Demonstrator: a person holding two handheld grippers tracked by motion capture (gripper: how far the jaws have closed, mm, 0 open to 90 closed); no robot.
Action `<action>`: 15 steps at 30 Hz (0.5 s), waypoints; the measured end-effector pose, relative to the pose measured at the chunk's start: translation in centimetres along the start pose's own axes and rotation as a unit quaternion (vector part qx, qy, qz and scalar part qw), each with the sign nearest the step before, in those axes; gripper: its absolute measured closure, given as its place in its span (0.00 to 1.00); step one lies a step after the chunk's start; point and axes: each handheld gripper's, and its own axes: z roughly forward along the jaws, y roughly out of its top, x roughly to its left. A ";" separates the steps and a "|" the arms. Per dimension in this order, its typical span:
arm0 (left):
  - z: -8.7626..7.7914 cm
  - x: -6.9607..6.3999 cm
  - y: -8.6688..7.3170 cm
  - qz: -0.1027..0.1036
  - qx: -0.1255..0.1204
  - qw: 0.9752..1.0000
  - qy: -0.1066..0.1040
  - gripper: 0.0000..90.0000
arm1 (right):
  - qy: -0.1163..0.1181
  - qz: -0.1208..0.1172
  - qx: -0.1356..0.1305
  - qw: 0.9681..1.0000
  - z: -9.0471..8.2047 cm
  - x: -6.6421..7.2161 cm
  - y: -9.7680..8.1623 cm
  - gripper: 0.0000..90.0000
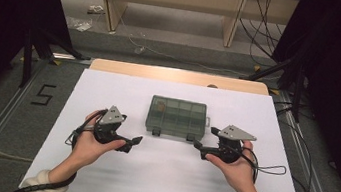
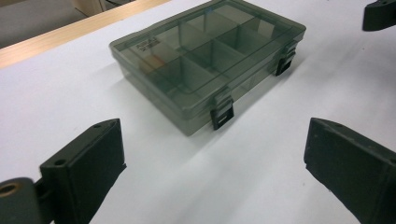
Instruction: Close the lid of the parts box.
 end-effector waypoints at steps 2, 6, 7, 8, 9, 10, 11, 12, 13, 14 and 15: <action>-0.5 0.2 -0.4 -0.003 -0.003 1.000 0.005 0.05 | -0.002 0.001 -0.003 1.000 -0.4 -0.1 -0.2 0.20; -1.3 0.3 -1.1 -0.004 -0.005 1.000 0.011 0.05 | -0.007 0.004 -0.004 1.000 -1.1 -0.2 -0.6 0.20; -1.4 0.3 -1.2 -0.004 -0.007 1.000 0.011 0.05 | -0.008 0.005 -0.005 1.000 -1.3 -0.2 -0.7 0.20; -1.6 0.4 -1.4 -0.004 -0.007 1.000 0.011 0.05 | -0.009 0.005 -0.006 1.000 -1.4 -0.2 -0.8 0.20; -1.7 0.4 -1.5 -0.004 -0.007 1.000 0.012 0.05 | -0.010 0.005 -0.006 1.000 -1.6 -0.3 -0.9 0.20; -1.9 0.4 -1.6 -0.004 -0.006 1.000 0.013 0.05 | -0.012 0.005 -0.006 1.000 -1.8 -0.3 -1.0 0.20; -2.0 0.4 -1.8 -0.004 -0.007 1.000 0.014 0.05 | -0.013 0.005 -0.008 1.000 -1.9 -0.3 -1.1 0.20; -2.1 0.3 -1.9 -0.004 -0.008 1.000 0.014 0.05 | -0.015 0.005 -0.009 1.000 -2.0 -0.3 -1.2 0.19; -2.2 0.3 -2.0 -0.003 -0.007 1.000 0.014 0.05 | -0.015 0.004 -0.010 1.000 -2.2 -0.2 -1.3 0.19; -2.3 0.3 -2.2 -0.002 -0.007 1.000 0.014 0.05 | -0.015 0.003 -0.010 1.000 -2.4 -0.2 -1.4 0.19; -2.4 0.3 -2.3 -0.002 -0.007 1.000 0.014 0.05 | -0.015 0.003 -0.011 1.000 -2.5 -0.2 -1.5 0.19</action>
